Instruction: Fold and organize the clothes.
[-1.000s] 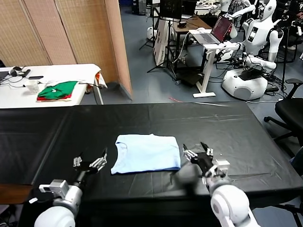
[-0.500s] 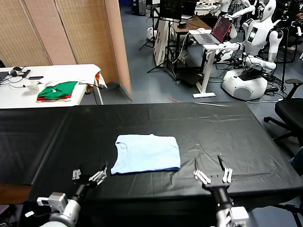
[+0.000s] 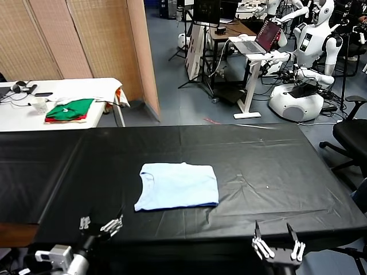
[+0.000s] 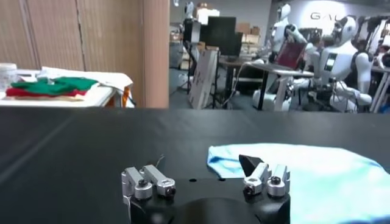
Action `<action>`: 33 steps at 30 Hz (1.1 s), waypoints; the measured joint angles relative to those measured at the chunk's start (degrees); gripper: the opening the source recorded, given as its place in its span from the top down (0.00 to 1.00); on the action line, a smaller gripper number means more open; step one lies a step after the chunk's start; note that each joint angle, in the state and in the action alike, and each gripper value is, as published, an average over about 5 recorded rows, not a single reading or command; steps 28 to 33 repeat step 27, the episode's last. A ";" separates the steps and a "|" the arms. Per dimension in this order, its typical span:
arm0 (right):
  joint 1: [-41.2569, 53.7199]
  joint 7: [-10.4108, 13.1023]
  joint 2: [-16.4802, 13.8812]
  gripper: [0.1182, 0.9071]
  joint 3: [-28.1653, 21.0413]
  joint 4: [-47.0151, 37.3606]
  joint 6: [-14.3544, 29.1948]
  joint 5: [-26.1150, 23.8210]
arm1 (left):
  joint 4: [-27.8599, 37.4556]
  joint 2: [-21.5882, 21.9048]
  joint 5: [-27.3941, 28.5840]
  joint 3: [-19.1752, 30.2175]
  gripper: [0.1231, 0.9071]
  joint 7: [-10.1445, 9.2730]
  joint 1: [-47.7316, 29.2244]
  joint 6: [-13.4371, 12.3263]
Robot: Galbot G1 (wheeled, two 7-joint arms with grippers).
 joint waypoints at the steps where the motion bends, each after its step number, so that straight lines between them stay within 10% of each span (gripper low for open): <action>1: -0.72 0.28 0.00 0.00 -0.02 0.06 -0.24 0.46 | 0.00 -0.07 0.03 -0.07 0.00 0.03 0.29 0.02; 33: -4.41 0.79 0.14 0.00 -0.82 0.26 -0.63 1.66 | -0.17 -0.68 1.60 -0.66 0.00 1.18 2.23 -0.05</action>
